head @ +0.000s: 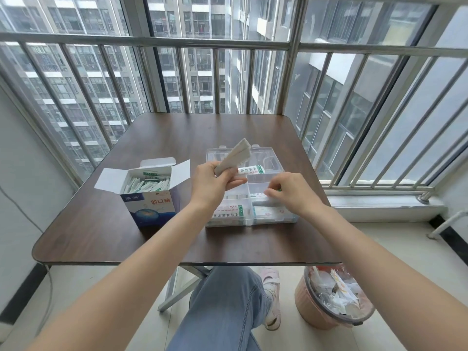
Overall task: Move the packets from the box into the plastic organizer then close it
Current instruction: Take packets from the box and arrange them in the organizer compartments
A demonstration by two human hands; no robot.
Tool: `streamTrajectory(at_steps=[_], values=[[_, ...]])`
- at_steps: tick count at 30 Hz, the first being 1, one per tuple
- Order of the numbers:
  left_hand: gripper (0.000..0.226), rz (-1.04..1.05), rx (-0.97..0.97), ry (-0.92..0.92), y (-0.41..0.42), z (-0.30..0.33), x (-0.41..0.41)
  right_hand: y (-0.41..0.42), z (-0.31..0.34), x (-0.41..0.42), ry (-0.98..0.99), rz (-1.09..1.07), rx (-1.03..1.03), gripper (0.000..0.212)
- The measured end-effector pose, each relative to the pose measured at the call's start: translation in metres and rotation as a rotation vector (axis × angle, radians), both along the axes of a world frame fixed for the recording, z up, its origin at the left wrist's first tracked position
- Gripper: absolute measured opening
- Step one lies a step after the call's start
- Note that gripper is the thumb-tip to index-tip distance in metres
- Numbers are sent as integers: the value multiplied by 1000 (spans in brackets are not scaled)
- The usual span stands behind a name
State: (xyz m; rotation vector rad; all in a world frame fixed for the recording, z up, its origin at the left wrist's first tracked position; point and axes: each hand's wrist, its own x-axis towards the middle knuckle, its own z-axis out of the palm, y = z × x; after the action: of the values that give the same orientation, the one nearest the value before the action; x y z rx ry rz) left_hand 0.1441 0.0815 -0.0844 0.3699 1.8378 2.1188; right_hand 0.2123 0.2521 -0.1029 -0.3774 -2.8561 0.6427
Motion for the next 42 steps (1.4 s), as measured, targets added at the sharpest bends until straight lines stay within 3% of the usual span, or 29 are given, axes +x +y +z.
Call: streamTrajectory(at_steps=[4, 6, 10, 12, 16, 18, 21, 24, 28, 37, 42], values=[[7, -23, 25, -27, 2, 1, 3, -3, -2, 3, -48, 27, 83, 29], [9, -18, 41, -36, 2, 2, 5, -7, 3, 3, 17, -4, -20, 30], [10, -35, 22, -29, 3, 2, 7, -16, 21, 4, 237, -135, -901, 28], [9, -66, 5, -30, 4, 3, 10, -16, 24, 5, 236, -100, -1019, 12], [7, -7, -53, -23, 4, 4, 9, -5, 21, 1, 244, -172, -910, 2], [9, 35, -78, -20, 2, 4, 6, 6, 16, 0, 225, -246, -835, 9], [12, 35, -118, -1, 0, 2, 3, 18, 5, -1, 145, -287, -584, 19], [13, 24, -157, 25, 0, 0, 2, 15, 3, -1, 62, -229, -279, 16], [13, 12, -174, 32, 2, -2, 3, 3, 6, -1, -33, -166, -83, 11], [12, -55, -197, 64, 4, 1, 7, -4, 2, -2, -68, -175, 80, 6], [14, -109, -197, 91, 0, 2, 10, -5, 4, 2, -9, -116, -102, 19]])
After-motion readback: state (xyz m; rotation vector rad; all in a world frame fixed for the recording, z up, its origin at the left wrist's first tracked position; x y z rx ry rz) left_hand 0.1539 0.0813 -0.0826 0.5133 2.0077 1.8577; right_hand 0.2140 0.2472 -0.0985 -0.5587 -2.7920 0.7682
